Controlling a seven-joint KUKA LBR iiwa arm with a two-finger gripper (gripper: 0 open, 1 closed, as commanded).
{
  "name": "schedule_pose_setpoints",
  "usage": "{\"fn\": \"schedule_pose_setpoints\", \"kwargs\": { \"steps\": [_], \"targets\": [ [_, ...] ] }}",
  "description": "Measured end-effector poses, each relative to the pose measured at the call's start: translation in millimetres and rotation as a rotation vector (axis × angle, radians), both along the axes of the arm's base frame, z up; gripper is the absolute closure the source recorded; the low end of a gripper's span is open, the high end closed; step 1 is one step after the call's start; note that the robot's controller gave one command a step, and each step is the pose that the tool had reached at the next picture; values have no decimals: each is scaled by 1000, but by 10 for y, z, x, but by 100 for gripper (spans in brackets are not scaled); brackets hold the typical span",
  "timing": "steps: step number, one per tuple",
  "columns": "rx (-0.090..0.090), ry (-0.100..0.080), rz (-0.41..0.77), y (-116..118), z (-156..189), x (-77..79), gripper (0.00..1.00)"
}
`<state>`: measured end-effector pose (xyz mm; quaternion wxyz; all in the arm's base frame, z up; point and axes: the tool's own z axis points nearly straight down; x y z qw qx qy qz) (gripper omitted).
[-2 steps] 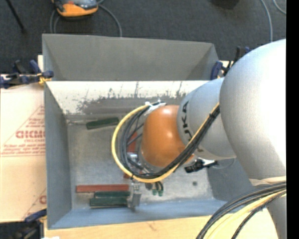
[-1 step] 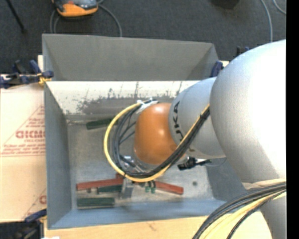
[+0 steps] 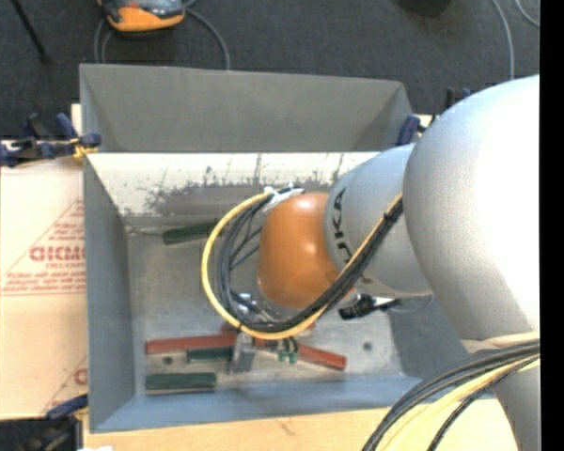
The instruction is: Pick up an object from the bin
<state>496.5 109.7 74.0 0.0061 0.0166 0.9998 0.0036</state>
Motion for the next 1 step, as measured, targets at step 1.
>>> {"fn": "schedule_pose_setpoints", "kwargs": {
  "steps": [1],
  "targets": [
    [0, 0, 0, -4, 4, 0, 100]
  ]
}}
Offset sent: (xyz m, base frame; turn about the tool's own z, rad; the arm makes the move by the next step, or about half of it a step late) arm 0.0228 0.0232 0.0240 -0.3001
